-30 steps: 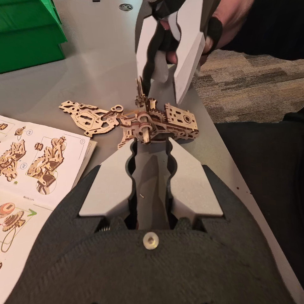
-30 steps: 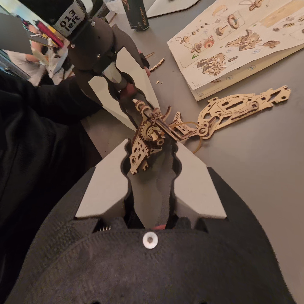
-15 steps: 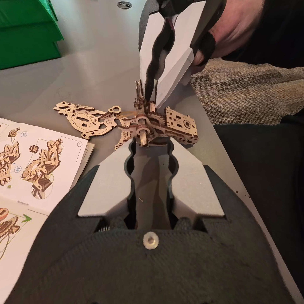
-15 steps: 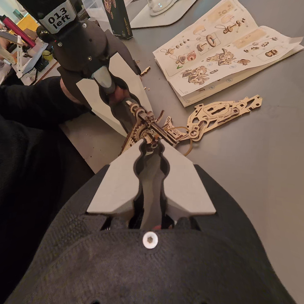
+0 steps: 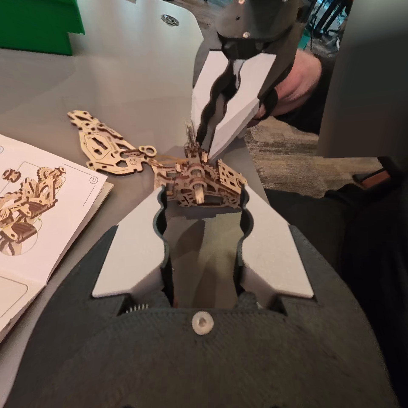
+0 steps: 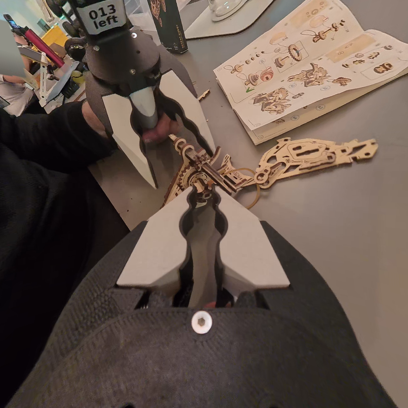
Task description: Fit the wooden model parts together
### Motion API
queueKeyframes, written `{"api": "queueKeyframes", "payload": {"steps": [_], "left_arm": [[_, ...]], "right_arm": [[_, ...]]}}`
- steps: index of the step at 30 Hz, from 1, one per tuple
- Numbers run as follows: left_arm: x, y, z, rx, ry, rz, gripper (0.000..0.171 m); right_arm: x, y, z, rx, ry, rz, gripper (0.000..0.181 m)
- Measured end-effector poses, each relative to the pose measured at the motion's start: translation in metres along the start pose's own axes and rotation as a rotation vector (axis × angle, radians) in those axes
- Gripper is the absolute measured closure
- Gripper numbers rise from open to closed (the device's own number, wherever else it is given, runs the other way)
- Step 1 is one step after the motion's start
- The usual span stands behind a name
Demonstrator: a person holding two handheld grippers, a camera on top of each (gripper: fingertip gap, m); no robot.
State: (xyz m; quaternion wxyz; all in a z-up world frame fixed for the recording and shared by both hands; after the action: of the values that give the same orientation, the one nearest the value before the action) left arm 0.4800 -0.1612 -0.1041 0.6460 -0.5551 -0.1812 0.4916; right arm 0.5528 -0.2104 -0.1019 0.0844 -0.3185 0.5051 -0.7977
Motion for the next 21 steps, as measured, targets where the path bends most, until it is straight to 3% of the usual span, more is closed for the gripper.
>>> {"api": "queueKeyframes", "payload": {"steps": [3,11,21], "left_arm": [[0.0057,0.0046,-0.0036,0.046,-0.056,0.028,0.098],[0.0023,0.0053,-0.0073,0.035,-0.05,0.104,0.12],[0.0023,0.0051,-0.0084,0.033,-0.018,0.128,0.124]], "right_arm": [[0.002,-0.0002,-0.0025,0.0,-0.004,0.003,0.172],[0.0037,-0.0002,-0.0042,0.0,-0.016,-0.002,0.172],[0.0017,0.0008,-0.0028,0.038,-0.061,0.037,0.172]]}}
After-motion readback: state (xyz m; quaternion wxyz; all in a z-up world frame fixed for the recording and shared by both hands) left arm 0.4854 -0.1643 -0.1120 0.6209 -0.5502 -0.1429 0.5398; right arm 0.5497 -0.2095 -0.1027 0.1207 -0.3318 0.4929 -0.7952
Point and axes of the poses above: each gripper's, where its closed fingertips meet, z back along the fingers, y out of its underside, x = y × z across the jaws, the point moved 4 cm from there along z, back along the fingers, and after that the axes turned 11 degrees about -x, right-handed, at the moved point
